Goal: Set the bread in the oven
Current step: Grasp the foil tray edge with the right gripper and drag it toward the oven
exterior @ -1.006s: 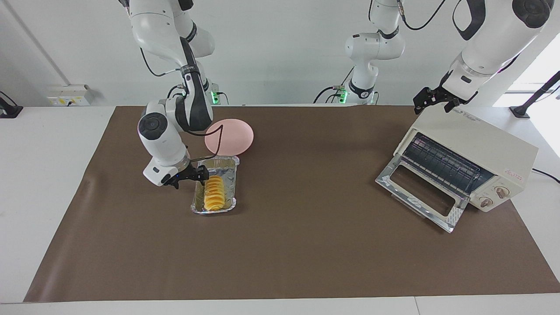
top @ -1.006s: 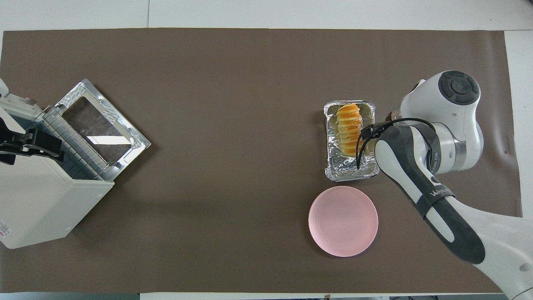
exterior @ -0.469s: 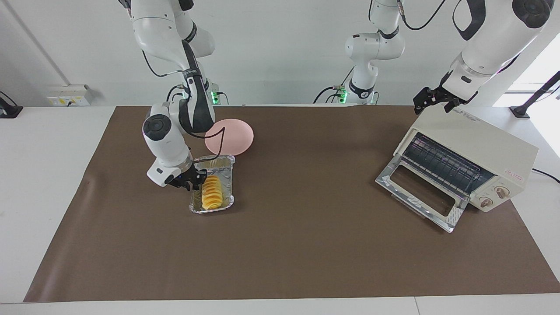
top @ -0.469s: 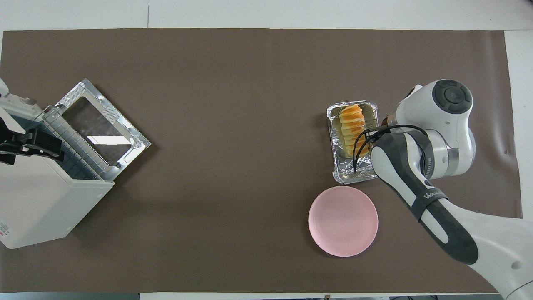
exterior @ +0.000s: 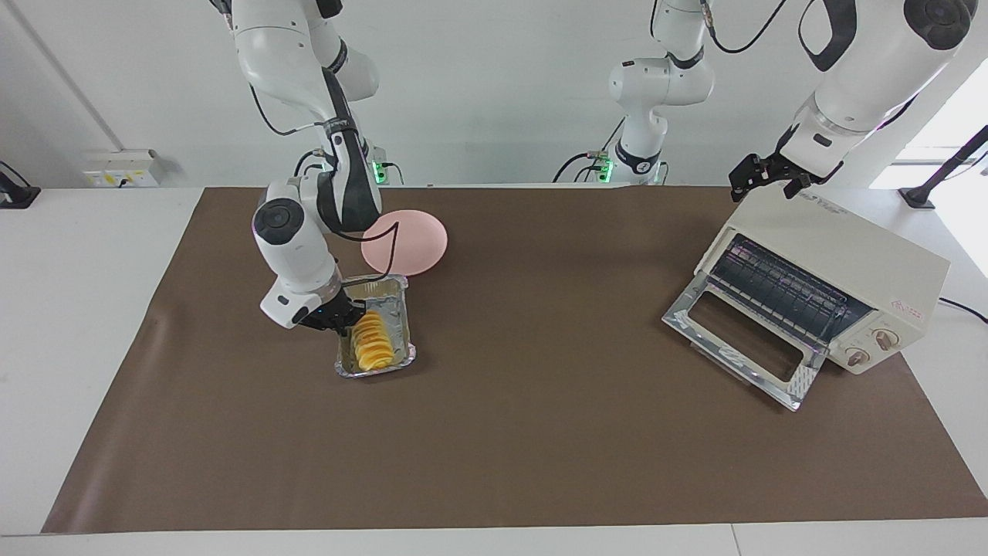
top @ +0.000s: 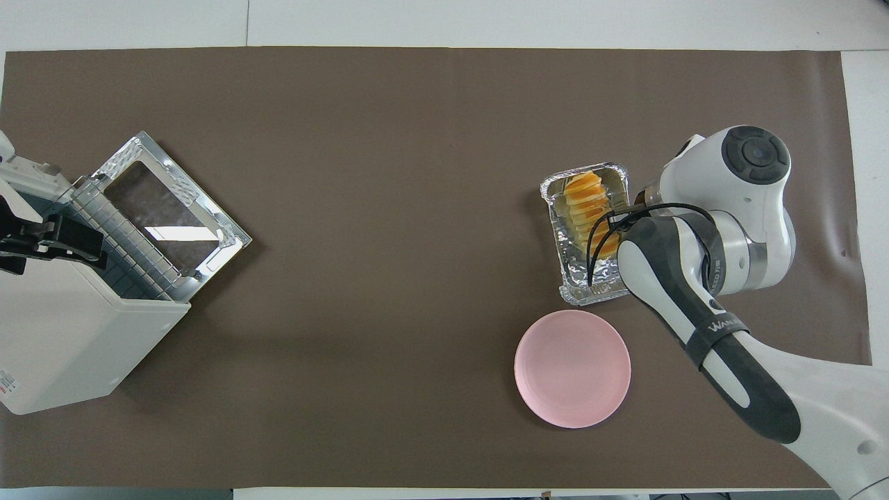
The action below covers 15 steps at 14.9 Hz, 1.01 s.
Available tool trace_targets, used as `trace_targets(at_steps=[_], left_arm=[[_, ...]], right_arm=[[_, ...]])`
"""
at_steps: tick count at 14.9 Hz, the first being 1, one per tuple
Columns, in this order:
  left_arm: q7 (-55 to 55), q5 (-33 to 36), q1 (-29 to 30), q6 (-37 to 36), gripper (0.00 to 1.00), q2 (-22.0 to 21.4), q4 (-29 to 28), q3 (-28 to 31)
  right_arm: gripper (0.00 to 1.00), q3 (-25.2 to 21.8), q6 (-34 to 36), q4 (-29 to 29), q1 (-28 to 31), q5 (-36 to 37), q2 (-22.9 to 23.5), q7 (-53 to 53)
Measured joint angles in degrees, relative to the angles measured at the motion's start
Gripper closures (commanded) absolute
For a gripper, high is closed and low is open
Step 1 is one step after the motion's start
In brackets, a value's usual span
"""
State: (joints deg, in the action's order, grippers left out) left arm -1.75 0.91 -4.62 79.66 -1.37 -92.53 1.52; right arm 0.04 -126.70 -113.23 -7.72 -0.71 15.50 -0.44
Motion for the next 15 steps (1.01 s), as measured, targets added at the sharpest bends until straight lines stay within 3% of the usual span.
trace_targets(at_steps=[6, 9, 15], left_arm=[[0.0, 0.0, 0.0, 0.0, 0.00, 0.0, 0.0, 0.0], [0.0, 0.0, 0.0, 0.0, 0.00, 0.0, 0.0, 0.0], [0.0, 0.0, 0.0, 0.0, 0.00, 0.0, 0.0, 0.0]], right_arm=[[1.00, 0.9, 11.4, 9.2, -0.6, -0.6, -0.9, 0.0], [1.00, 0.9, 14.0, 13.1, -2.7, -5.8, -0.9, 1.1], [1.00, 1.1, 16.3, 18.5, -11.5, -9.4, 0.1, 15.7]])
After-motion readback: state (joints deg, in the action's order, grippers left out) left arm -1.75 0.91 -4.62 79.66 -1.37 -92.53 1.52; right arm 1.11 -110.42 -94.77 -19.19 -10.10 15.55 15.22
